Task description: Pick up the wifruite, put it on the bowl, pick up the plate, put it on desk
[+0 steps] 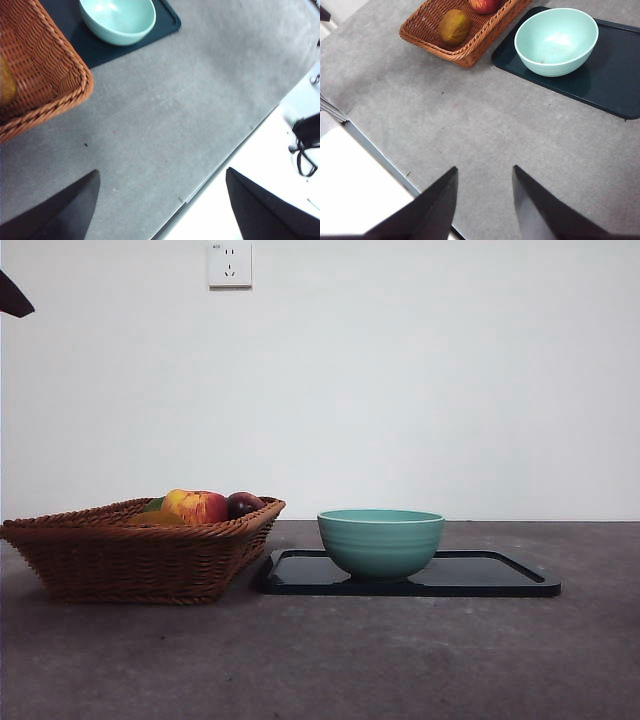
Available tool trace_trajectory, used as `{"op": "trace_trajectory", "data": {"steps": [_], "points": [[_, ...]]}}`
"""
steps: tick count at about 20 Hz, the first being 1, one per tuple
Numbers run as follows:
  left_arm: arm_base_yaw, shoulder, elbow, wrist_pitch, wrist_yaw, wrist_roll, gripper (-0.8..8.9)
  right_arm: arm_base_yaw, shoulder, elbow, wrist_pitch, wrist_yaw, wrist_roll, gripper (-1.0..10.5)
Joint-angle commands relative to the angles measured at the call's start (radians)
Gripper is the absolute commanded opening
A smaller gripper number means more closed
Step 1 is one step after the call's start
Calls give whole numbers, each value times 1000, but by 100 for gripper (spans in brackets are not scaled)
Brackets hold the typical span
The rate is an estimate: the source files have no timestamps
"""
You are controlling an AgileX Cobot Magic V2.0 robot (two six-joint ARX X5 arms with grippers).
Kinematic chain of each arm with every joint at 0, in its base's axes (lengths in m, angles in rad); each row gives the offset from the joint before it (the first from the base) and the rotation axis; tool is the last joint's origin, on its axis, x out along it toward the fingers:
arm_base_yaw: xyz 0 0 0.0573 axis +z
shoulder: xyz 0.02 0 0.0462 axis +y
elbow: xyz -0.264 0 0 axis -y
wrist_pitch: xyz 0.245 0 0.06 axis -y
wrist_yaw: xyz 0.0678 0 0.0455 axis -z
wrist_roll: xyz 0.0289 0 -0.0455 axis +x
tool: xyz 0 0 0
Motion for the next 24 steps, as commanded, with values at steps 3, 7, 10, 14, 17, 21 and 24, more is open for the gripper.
{"op": "trace_trajectory", "data": {"steps": [3, 7, 10, 14, 17, 21, 24], "points": [[-5, 4, 14, 10, 3, 34, 402, 6, 4, 5, 10, 3, -8, 175], [-5, 4, 14, 11, 3, 34, 402, 6, 4, 5, 13, 5, 16, 175], [-5, 4, 14, 12, 3, 34, 402, 5, 17, 6, 110, 6, 142, 190], [-5, 4, 14, 11, 3, 34, 402, -5, 146, 58, 219, 82, 217, 277], [-5, 4, 14, 11, 3, 34, 402, -34, 323, 158, 235, 84, 181, 278], [-5, 4, 14, 11, 3, 34, 402, -93, 583, 322, 234, 83, 102, 278], [-5, 4, 14, 11, 3, 34, 402, -131, 758, 430, 233, 83, 56, 278]]}}
